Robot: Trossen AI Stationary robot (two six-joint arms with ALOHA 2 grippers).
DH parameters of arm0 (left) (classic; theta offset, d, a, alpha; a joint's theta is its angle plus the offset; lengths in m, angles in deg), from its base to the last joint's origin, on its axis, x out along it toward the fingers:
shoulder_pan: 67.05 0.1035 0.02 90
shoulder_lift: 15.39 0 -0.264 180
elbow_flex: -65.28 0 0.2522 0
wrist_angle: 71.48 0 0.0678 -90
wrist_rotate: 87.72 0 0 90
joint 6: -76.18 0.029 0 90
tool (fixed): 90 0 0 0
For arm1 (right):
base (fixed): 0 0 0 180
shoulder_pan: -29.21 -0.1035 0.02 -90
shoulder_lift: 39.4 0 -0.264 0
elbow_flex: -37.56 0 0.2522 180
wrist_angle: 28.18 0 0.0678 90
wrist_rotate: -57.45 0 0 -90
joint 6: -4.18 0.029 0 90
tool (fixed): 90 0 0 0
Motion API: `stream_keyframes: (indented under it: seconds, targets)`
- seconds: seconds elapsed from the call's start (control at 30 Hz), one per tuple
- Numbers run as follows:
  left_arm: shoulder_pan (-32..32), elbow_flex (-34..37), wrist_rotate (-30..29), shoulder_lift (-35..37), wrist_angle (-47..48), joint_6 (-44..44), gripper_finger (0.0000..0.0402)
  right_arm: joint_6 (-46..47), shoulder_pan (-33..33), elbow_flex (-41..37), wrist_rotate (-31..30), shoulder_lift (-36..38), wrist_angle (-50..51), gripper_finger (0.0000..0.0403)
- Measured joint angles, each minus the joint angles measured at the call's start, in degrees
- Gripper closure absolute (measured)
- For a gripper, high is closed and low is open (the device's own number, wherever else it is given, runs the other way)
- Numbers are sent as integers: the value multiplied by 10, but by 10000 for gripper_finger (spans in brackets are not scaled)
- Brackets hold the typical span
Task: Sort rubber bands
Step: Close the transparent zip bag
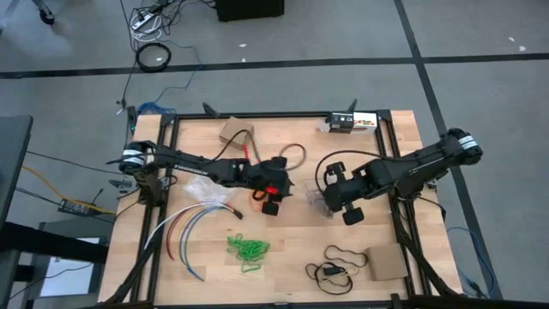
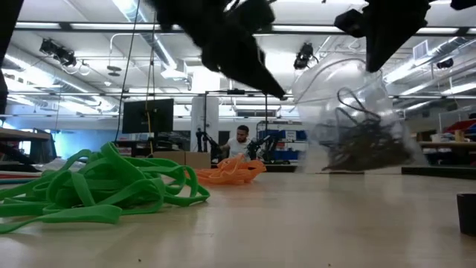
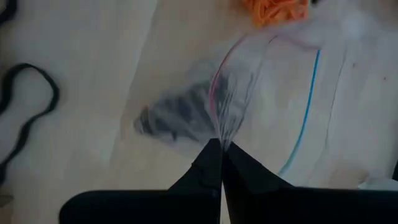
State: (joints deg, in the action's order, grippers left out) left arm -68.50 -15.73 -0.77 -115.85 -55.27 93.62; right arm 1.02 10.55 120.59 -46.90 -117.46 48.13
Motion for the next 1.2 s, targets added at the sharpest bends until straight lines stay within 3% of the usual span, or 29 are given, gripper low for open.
stream_keyframes:
  seconds: [0.1, 0.27, 0.37, 0.73, 1.2]
  targets:
    - [9, 104, 7, 24, -189, -38, 249, 13, -7, 0, 0, 16, 0, 403]
    - [34, 256, 46, 0, -598, -167, 249, 20, -20, 0, -10, 34, -22, 403]
    - [59, 289, 89, -36, -693, -251, 249, 12, -20, 0, -12, 35, -53, 403]
    - [90, 236, 209, -123, -793, -354, 249, -10, -15, -1, -14, 23, -95, 403]
    - [94, 178, 267, -140, -706, -339, 249, -12, -11, -1, -13, 22, -114, 403]
